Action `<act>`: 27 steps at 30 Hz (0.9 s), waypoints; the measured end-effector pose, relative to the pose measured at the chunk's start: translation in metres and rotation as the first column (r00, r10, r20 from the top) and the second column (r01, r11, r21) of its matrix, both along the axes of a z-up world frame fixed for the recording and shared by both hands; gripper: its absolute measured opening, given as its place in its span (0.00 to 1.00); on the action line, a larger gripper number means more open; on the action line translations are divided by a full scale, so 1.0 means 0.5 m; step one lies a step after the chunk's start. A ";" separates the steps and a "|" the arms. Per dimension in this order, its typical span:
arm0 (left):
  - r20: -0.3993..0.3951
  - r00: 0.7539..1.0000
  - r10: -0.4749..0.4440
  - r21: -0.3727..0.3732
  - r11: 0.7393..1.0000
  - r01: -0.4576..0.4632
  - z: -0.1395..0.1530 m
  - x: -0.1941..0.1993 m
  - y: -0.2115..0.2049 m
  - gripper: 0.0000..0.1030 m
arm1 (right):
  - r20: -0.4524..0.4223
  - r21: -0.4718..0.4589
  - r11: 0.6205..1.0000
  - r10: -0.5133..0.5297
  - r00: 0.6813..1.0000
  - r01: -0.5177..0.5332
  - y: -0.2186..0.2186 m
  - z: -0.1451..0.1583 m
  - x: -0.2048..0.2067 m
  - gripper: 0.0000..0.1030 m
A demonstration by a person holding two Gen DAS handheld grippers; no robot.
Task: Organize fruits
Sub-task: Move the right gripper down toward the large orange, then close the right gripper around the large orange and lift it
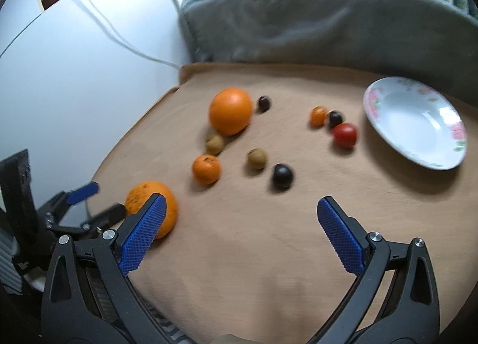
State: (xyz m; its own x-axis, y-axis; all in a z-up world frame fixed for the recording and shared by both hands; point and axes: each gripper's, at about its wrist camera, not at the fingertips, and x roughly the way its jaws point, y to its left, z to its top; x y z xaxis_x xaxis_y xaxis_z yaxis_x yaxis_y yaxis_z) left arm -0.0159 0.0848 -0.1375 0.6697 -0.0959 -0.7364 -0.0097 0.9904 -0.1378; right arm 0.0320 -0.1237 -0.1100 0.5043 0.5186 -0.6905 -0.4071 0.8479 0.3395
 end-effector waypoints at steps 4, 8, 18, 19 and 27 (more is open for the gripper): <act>-0.034 0.999 -0.010 -0.046 0.999 0.009 -0.022 -0.003 0.002 0.96 | -0.045 0.028 0.998 0.063 0.997 -0.062 0.036 -0.011 0.006 0.98; -0.062 0.998 -0.029 -0.078 0.997 0.024 -0.036 -0.004 0.002 0.90 | -0.090 0.056 0.991 0.126 0.988 -0.121 0.076 -0.026 0.019 0.96; -0.092 0.993 -0.076 -0.149 0.987 0.061 -0.049 0.005 0.004 0.83 | -0.169 0.092 0.971 0.234 0.957 -0.221 0.163 -0.062 0.046 0.91; -0.096 0.992 -0.083 -0.153 0.986 0.067 -0.051 0.005 0.002 0.81 | -0.176 0.096 0.969 0.241 0.954 -0.227 0.168 -0.066 0.049 0.90; -0.099 0.989 -0.109 -0.198 0.976 0.088 -0.052 0.007 0.006 0.74 | -0.214 0.105 0.953 0.302 0.929 -0.286 0.217 -0.093 0.065 0.81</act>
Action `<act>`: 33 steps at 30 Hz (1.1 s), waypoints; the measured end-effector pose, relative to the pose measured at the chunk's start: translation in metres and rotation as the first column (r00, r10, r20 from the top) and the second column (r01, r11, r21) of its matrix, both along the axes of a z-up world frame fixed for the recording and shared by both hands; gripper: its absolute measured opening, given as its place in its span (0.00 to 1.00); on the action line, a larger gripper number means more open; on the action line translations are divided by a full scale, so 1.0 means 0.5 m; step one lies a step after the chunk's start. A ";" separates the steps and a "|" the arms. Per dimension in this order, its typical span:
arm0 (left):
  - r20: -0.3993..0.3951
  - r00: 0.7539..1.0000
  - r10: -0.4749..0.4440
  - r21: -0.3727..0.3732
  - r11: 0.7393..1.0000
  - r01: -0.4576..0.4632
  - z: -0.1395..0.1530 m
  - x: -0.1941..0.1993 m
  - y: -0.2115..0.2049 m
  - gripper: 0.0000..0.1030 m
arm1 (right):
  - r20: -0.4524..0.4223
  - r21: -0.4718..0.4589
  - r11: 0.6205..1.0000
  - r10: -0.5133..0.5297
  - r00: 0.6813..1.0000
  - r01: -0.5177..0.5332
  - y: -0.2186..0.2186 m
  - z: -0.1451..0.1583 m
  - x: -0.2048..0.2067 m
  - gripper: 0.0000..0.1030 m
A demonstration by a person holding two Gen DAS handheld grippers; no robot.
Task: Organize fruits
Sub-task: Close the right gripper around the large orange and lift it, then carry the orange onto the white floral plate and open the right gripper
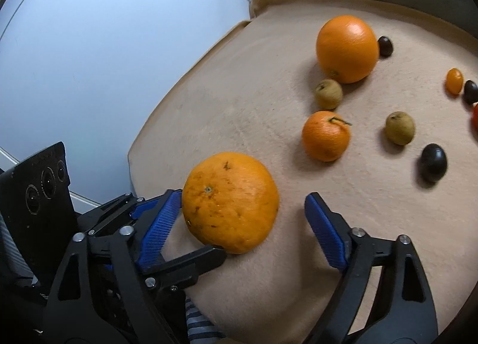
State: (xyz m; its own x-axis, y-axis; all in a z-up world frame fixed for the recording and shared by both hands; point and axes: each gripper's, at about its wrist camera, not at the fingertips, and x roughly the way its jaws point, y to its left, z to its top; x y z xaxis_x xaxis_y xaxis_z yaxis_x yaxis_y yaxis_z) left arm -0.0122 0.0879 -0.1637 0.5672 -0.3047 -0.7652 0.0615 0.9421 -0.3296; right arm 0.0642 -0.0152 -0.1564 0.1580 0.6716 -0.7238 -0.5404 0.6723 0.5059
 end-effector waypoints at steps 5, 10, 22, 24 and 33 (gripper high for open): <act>-0.030 0.999 -0.041 -0.007 0.999 0.041 -0.010 0.004 -0.009 0.72 | -0.016 0.002 1.000 0.031 0.999 -0.031 0.011 -0.004 -0.004 0.77; -0.033 0.998 -0.051 0.021 0.998 0.051 -0.019 0.004 -0.026 0.72 | 0.004 -0.010 0.998 0.058 0.998 -0.058 0.032 -0.004 -0.003 0.71; 0.015 0.999 -0.049 0.089 0.995 0.047 -0.010 0.010 -0.035 0.65 | 0.028 0.000 1.000 0.031 0.999 -0.031 0.008 0.003 -0.021 0.69; 0.023 0.998 -0.056 0.091 0.994 0.053 -0.004 0.013 -0.040 0.65 | 0.045 0.001 1.000 0.023 0.999 -0.023 -0.002 0.015 -0.024 0.69; 0.078 0.988 -0.133 0.099 0.987 0.125 0.041 0.055 -0.105 0.64 | 0.128 0.004 0.998 -0.059 0.990 0.059 -0.091 0.073 -0.029 0.69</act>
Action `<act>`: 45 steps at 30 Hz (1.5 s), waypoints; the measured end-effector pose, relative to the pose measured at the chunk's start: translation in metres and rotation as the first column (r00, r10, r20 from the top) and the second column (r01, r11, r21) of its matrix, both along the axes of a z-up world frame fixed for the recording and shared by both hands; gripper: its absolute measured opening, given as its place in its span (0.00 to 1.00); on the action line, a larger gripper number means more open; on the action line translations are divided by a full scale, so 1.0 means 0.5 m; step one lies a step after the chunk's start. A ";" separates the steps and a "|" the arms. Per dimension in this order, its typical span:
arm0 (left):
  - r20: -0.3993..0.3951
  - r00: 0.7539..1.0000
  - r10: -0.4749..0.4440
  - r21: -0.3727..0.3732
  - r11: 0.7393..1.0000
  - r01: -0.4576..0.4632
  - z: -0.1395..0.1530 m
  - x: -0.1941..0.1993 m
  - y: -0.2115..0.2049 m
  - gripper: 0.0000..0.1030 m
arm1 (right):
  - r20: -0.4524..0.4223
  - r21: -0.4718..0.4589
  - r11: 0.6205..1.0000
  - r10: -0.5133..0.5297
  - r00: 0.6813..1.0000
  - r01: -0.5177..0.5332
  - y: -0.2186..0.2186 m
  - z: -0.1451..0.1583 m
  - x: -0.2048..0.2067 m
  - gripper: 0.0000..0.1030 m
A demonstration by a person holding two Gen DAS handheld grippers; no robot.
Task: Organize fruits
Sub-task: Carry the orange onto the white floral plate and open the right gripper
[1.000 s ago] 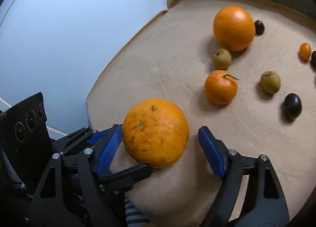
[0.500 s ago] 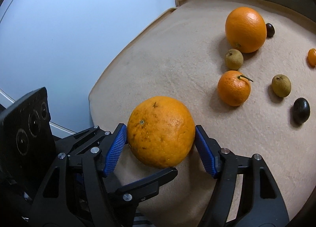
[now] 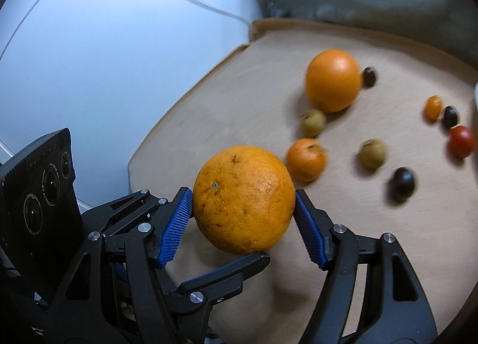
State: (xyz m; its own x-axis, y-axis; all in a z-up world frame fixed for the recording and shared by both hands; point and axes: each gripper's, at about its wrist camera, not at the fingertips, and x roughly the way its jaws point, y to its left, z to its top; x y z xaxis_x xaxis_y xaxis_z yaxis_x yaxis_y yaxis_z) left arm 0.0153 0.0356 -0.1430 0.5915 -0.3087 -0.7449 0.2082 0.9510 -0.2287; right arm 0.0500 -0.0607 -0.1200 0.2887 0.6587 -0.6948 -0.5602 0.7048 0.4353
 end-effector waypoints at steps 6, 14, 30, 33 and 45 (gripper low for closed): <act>0.042 0.996 -0.073 -0.005 0.997 0.074 0.029 0.040 -0.067 0.64 | 0.046 -0.005 0.997 -0.082 0.996 0.082 -0.074 0.037 0.003 0.69; 0.078 0.983 -0.167 -0.016 0.986 0.168 0.047 0.087 -0.156 0.64 | 0.077 -0.002 0.982 -0.187 0.979 0.187 -0.185 0.066 0.030 0.69; 0.086 0.947 -0.308 -0.028 0.950 0.312 0.060 0.180 -0.325 0.64 | 0.094 0.018 0.932 -0.363 0.927 0.363 -0.375 0.062 0.103 0.69; 0.085 0.941 -0.328 -0.027 0.943 0.332 0.060 0.193 -0.351 0.64 | 0.088 0.023 0.923 -0.384 0.919 0.384 -0.402 0.060 0.113 0.69; 0.032 0.921 -0.388 0.013 0.921 0.388 0.039 0.237 -0.416 0.64 | 0.055 0.027 0.868 -0.497 0.866 0.496 -0.488 0.049 0.159 0.70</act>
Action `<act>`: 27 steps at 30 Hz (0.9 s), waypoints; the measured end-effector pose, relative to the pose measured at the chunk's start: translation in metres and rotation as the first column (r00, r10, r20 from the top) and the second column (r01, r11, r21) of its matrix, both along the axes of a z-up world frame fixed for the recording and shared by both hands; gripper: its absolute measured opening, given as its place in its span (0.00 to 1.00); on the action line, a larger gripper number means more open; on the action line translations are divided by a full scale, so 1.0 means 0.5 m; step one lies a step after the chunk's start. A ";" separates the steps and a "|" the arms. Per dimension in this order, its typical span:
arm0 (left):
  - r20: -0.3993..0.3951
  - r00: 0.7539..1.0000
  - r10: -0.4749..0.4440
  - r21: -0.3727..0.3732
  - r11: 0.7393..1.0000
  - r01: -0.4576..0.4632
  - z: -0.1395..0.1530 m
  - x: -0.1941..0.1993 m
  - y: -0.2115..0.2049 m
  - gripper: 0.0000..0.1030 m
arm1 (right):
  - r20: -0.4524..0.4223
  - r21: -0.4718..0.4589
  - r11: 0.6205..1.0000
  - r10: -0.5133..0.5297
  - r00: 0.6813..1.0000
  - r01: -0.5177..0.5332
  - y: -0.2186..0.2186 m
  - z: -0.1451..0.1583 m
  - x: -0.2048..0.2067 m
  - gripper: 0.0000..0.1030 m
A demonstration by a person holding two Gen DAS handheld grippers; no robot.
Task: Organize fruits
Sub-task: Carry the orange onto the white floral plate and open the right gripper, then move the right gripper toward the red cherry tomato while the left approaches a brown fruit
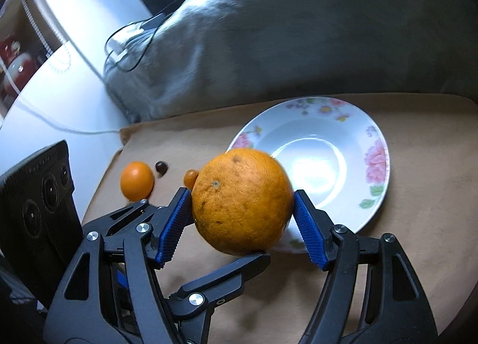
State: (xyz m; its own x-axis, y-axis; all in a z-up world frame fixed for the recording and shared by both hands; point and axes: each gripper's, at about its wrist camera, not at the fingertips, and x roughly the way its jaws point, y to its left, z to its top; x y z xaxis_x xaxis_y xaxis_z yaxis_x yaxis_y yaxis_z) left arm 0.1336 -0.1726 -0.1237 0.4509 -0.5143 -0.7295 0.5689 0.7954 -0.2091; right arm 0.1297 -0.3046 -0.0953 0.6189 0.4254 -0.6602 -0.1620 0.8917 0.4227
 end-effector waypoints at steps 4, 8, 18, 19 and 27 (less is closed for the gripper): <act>0.009 1.000 0.018 -0.003 1.000 -0.018 -0.002 -0.002 0.006 0.63 | 0.052 -0.012 0.999 -0.047 0.998 0.048 -0.026 0.022 -0.007 0.70; 0.045 0.998 0.039 -0.014 0.999 -0.038 0.017 -0.010 0.019 0.63 | 0.080 -0.010 0.996 -0.082 0.993 0.083 -0.049 0.039 -0.021 0.70; 0.113 0.986 0.124 -0.051 0.992 -0.119 0.062 -0.037 0.100 0.63 | 0.129 -0.021 0.994 -0.103 0.986 0.106 -0.053 0.058 -0.071 0.70; 0.133 0.981 0.142 -0.056 0.989 -0.135 0.069 -0.042 0.111 0.63 | 0.135 -0.029 0.994 -0.097 0.986 0.102 -0.045 0.058 -0.078 0.70; 0.216 0.945 0.245 -0.111 0.968 -0.226 0.109 -0.063 0.208 0.64 | 0.183 -0.088 0.995 -0.037 0.982 0.054 0.006 0.064 -0.123 0.70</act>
State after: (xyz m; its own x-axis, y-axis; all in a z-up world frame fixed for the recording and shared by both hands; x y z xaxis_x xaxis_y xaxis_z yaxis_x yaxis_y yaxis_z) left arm 0.1020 -0.0686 -0.0693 0.7149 -0.4281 -0.5528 0.4074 0.8976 -0.1683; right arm 0.0682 -0.3017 -0.0635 0.7489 0.3363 -0.5710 -0.1865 0.9338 0.3054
